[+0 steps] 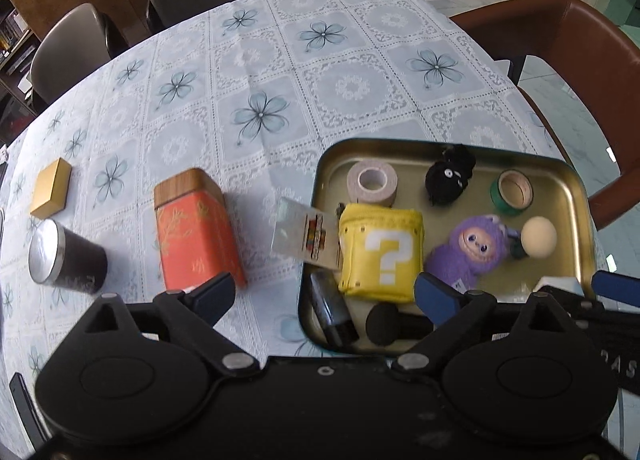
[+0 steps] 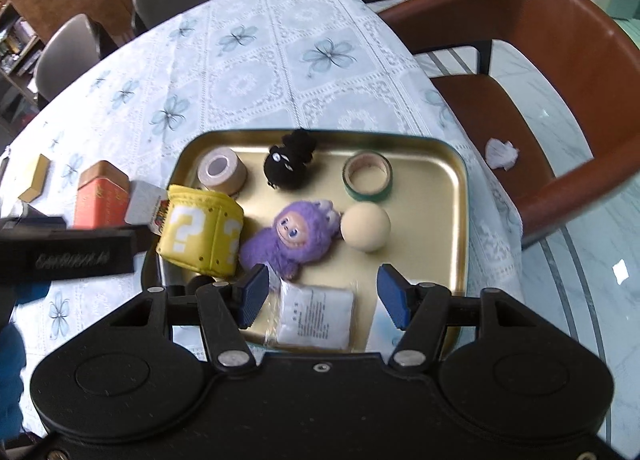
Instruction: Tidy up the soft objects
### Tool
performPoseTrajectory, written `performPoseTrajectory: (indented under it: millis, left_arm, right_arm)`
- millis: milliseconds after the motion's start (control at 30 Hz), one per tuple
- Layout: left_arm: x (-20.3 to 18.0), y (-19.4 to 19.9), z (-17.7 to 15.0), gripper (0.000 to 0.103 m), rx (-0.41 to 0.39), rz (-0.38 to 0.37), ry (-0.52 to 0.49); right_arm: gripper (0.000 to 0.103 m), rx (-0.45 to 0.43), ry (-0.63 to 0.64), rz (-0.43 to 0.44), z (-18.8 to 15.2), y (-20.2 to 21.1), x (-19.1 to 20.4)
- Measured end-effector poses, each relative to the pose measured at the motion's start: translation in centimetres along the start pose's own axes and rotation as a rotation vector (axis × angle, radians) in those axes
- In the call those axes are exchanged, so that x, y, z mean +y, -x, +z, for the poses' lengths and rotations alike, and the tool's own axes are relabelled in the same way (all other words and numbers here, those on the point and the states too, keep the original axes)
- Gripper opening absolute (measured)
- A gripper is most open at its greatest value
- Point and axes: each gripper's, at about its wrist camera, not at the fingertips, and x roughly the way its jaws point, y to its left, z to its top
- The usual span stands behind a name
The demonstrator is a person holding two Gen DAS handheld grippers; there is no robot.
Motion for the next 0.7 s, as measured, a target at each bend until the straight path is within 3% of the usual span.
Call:
performPoseTrajectory:
  millis: [267,700]
  left_arm:
    - [0.8,1.2,-2.6,0.098,-0.01,-0.048,0.007]
    - [1.0,2.1,-4.6,0.099,-0.012,-0.044,-0.008]
  right_arm:
    - [0.059,-0.002,-0.025,-0.05,-1.1,0.5,0.7]
    - [0.059,0.019,-0.046,-0.076,-2.7,0.9,1.3]
